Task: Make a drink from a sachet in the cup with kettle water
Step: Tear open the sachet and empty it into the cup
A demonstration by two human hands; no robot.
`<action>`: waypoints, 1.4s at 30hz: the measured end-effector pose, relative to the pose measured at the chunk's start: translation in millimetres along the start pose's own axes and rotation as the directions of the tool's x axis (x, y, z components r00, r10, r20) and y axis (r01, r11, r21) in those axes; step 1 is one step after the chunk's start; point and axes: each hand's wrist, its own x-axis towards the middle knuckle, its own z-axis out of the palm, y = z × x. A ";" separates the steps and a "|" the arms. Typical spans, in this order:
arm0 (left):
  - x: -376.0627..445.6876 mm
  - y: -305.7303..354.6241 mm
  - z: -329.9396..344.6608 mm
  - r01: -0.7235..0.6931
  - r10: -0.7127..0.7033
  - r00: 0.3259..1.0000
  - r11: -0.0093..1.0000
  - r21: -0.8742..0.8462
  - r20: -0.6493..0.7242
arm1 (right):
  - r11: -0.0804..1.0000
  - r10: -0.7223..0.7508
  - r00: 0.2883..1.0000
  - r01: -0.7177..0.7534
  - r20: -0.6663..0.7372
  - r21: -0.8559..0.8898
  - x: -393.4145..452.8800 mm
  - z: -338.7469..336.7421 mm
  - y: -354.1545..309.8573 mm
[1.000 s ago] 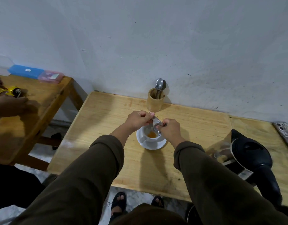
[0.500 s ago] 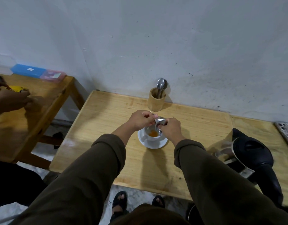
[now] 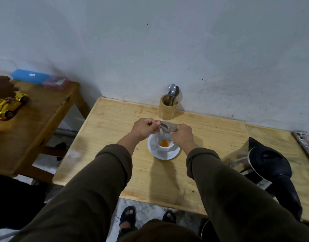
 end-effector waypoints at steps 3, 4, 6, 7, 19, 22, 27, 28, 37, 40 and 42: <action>0.3 1.0 1.1 -0.010 0.010 1.000 1.000 -0.006 0.014 | 0.998 -0.028 0.999 0.029 0.016 -0.063 -2.2 -2.7 -1.7; 0.0 1.6 1.4 -0.014 0.014 1.000 1.000 -0.009 0.023 | 0.995 -0.042 0.999 0.043 0.013 -0.085 -2.1 -2.9 -0.9; -1.2 1.7 1.9 -0.018 0.018 0.999 1.000 -0.009 0.044 | 0.993 -0.054 0.999 0.054 0.001 -0.107 -0.8 -2.6 0.7; -2.2 1.0 1.5 -0.017 0.018 0.998 1.000 -0.007 0.054 | 0.992 -0.054 0.999 0.053 -0.002 -0.111 -0.4 -2.0 0.9; -14.8 8.1 -20.5 0.295 -0.263 0.955 0.884 -0.362 0.136 | 0.954 -0.275 0.960 0.266 -0.052 -0.139 -1.1 1.3 1.1; -18.2 0.6 -28.6 0.307 -0.257 0.948 0.890 -0.336 0.185 | 0.955 -0.275 0.959 0.262 -0.077 -0.138 -7.9 0.8 -4.2; -19.8 -14.2 -40.9 0.241 -0.212 0.970 0.899 -0.365 0.117 | 0.974 -0.175 0.974 0.192 -0.147 0.116 -21.4 5.0 -26.2; -19.8 -17.7 -43.3 0.222 -0.204 0.975 0.895 -0.386 0.087 | 0.966 -0.124 0.982 0.151 -0.140 0.210 -21.8 9.5 -30.2; -22.1 -47.8 -70.4 0.180 -0.206 0.978 0.915 -0.362 -0.033 | 0.914 0.151 0.988 -0.148 0.022 0.378 -27.1 51.9 -47.7; -20.5 -62.2 -77.1 0.200 -0.229 0.972 0.926 -0.321 -0.055 | 0.956 0.126 0.991 -0.112 -0.035 0.271 -27.1 66.4 -52.3; -18.6 -73.9 -79.2 0.234 -0.264 0.959 0.942 -0.243 -0.101 | 0.984 0.080 0.995 -0.070 -0.055 0.164 -27.8 78.2 -56.3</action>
